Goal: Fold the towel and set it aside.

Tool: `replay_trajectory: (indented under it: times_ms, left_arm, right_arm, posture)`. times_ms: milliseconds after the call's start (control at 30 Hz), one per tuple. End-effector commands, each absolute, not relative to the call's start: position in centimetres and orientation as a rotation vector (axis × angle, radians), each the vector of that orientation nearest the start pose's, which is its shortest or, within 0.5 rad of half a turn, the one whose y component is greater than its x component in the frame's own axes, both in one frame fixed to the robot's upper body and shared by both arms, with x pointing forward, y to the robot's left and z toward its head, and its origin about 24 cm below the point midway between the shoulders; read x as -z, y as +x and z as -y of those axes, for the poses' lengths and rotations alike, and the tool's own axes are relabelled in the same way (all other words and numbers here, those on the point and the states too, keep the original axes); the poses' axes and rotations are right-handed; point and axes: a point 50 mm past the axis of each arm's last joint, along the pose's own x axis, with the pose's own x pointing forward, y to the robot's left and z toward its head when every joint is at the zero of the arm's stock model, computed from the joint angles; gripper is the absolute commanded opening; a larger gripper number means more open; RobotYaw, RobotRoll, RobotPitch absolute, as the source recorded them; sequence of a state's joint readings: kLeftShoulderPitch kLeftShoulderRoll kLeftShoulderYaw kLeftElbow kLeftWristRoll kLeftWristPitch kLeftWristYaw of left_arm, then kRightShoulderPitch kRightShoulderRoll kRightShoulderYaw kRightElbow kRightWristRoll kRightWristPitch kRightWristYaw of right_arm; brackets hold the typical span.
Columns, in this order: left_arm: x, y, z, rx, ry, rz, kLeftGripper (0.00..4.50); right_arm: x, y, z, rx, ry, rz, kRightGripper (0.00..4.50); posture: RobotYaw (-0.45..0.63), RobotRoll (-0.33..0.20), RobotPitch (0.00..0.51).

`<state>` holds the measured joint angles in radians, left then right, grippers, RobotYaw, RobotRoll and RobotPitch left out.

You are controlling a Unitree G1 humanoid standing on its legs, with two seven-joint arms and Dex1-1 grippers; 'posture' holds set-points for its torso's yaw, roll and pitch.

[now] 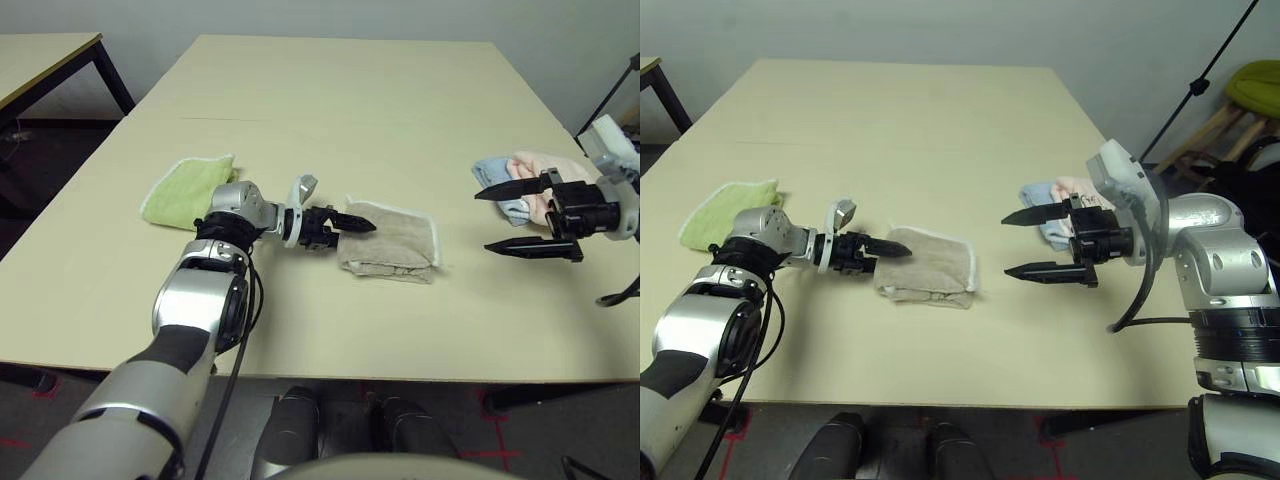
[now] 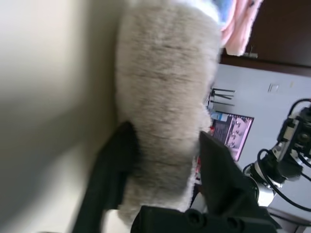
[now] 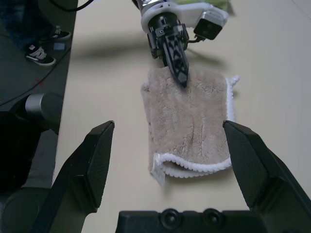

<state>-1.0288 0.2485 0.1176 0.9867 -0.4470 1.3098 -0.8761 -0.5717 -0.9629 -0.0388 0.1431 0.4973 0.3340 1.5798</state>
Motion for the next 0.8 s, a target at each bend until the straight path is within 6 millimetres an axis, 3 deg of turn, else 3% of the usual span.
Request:
replay_trajectory:
  times_ms: [33,200,267,400,500,567,633,800]
  left_arm:
    - [-9.5,34.0,-11.1,0.913,-0.827,-1.076,1.59]
    - [-11.1,34.8,-11.5,0.922,-0.907,-0.952,0.01]
    - [-12.5,35.3,-12.2,0.923,-0.953,-0.87,0.01]
    - [-17.0,36.7,-15.8,0.858,-1.02,-0.572,0.01]
    - [-18.7,37.2,-17.8,0.775,-1.043,-0.428,0.01]
    - [-20.1,37.4,-21.9,0.582,-1.042,-0.217,0.01]
    - [-20.4,36.9,-25.1,0.416,-0.98,-0.078,0.01]
    - [-18.8,35.5,-28.9,0.133,-0.925,0.066,0.01]
  right_arm:
    - [-22.3,27.8,25.3,-1.391,-0.432,-0.159,4.5]
    - [-21.8,27.8,25.1,-1.393,-0.414,-0.164,4.5]
    - [-21.6,27.8,25.2,-1.389,-0.409,-0.167,4.5]
    - [-21.3,27.9,25.3,-1.379,-0.395,-0.172,4.5]
    - [-21.1,28.0,25.3,-1.377,-0.391,-0.172,4.5]
    - [-20.8,28.3,25.0,-1.378,-0.383,-0.164,4.5]
    - [-20.6,28.5,24.8,-1.38,-0.379,-0.161,4.5]
    - [-20.2,29.2,24.4,-1.384,-0.369,-0.15,4.5]
  posture:
    - [0.09,0.0,0.094]
    - [0.09,0.0,0.097]
    - [0.09,0.0,0.097]
    - [0.1,0.0,0.099]
    - [0.12,0.0,0.1]
    - [0.14,0.0,0.101]
    - [0.15,0.0,0.102]
    - [0.18,0.0,0.104]
